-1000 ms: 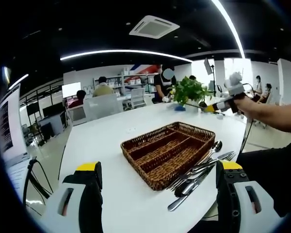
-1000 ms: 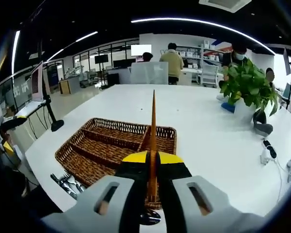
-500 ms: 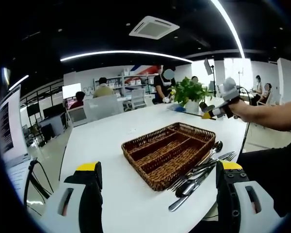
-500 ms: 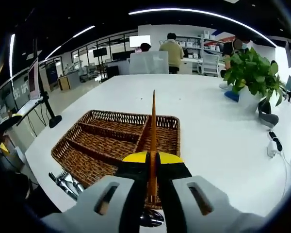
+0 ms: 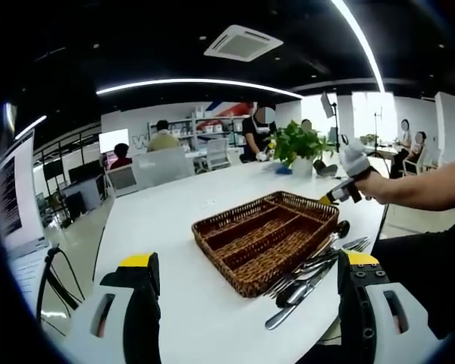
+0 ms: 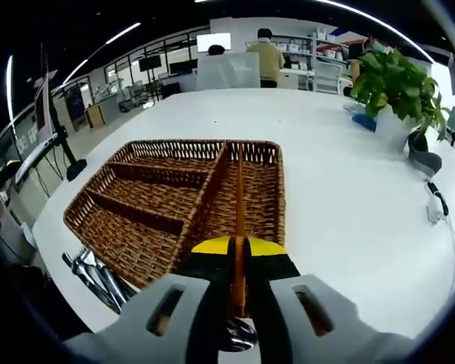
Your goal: Arrange the knives, forks, and spoons in their matching storage slots by inserting each utensil handle-first until every utensil is classified and aligned in the correct compartment
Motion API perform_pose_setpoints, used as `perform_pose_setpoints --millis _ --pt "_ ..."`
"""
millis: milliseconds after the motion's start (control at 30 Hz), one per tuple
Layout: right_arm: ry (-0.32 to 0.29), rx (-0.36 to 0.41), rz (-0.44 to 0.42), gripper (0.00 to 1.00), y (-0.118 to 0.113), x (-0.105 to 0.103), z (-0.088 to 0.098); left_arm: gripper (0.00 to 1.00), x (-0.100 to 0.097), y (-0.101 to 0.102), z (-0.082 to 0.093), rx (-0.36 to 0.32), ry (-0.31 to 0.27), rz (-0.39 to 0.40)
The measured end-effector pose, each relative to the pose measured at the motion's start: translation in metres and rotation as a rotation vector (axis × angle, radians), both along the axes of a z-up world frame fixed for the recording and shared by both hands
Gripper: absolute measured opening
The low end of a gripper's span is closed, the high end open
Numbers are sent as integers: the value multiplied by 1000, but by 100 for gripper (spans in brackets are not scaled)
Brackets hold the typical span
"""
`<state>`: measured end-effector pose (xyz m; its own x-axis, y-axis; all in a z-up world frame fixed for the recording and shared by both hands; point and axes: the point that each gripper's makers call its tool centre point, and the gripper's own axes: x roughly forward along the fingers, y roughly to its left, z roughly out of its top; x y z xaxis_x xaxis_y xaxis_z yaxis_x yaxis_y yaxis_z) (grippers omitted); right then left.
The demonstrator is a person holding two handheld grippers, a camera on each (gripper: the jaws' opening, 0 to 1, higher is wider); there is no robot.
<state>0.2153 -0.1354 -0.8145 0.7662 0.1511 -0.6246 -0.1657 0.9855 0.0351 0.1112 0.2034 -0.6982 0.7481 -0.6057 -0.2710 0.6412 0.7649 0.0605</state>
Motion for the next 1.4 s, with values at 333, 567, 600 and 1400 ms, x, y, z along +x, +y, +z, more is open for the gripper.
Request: perform_pose_setpoints --millis 333,567,600,1400 --pt "44 -1 -6 4 4 11 -16 100 0 -4 -7 -1 14 -7" --pt "101 24 11 4 17 16 -32 100 3 -4 -5 -3 13 -6" --pt "102 22 16 4 19 16 -32 100 3 -3 -4 -4 13 -4" --pt "153 8 133 8 38 16 -47 100 6 3 -7 -12 23 9"
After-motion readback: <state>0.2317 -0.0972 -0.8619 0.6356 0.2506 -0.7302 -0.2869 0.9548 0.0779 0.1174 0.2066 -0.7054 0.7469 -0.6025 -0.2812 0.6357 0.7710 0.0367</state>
